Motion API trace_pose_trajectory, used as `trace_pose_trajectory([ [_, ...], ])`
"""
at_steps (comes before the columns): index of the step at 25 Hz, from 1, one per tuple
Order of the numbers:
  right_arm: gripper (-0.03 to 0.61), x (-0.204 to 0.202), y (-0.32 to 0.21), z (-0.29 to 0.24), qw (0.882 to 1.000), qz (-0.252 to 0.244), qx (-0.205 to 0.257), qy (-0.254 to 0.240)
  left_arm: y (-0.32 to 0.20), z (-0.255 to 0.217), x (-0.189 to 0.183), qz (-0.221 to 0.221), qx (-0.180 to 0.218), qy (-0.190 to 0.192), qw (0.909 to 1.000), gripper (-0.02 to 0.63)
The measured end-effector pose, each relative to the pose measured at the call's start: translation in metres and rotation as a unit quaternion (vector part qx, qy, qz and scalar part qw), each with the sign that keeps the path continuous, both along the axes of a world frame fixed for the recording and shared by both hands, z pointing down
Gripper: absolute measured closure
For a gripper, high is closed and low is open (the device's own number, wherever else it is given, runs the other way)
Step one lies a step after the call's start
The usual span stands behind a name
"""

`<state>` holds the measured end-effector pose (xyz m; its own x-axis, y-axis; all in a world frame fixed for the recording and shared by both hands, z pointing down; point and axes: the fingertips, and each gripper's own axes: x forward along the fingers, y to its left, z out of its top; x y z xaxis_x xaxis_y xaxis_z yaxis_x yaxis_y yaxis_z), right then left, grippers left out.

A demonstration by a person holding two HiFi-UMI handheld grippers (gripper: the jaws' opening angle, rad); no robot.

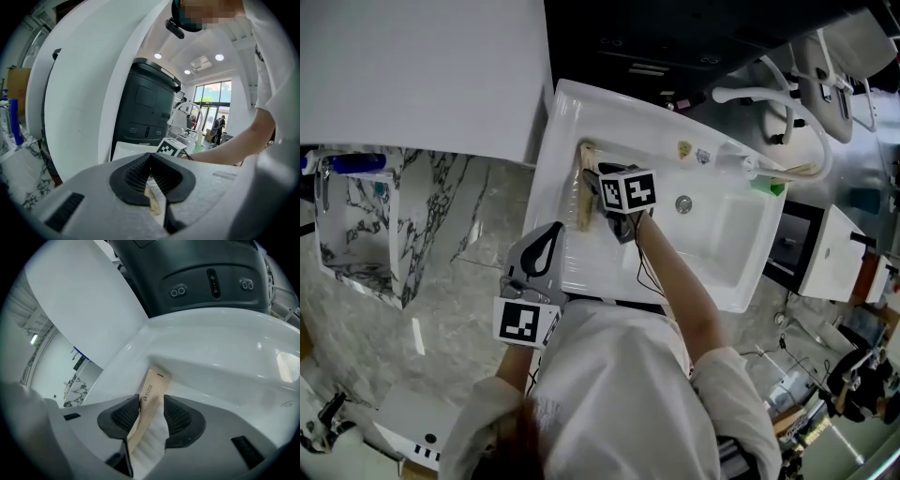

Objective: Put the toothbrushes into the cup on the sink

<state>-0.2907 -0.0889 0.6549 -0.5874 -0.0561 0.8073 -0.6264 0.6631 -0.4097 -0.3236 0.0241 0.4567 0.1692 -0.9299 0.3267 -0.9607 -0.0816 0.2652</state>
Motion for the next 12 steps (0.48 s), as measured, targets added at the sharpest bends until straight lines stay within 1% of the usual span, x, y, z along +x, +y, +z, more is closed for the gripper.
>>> trace_pose_trajectory([
  [4,0.443,-0.0058,0.0031,0.0031,1.000,-0.005,-0.025,0.000,0.0050,0.0029,-0.0044,-0.007,-0.004,0.001,1.0000,0.600],
  [8,0.479,-0.0073,0.0059,0.0058,0.999,0.002,-0.050,0.005,0.0095,0.0028,-0.0072,-0.014,-0.005,0.003,0.9999,0.601],
  [12,0.519,-0.0033,0.0045,0.0036,0.998,0.004,-0.055,0.010,0.0108,0.0035,-0.0063,-0.014,-0.007,0.001,0.9999,0.600],
])
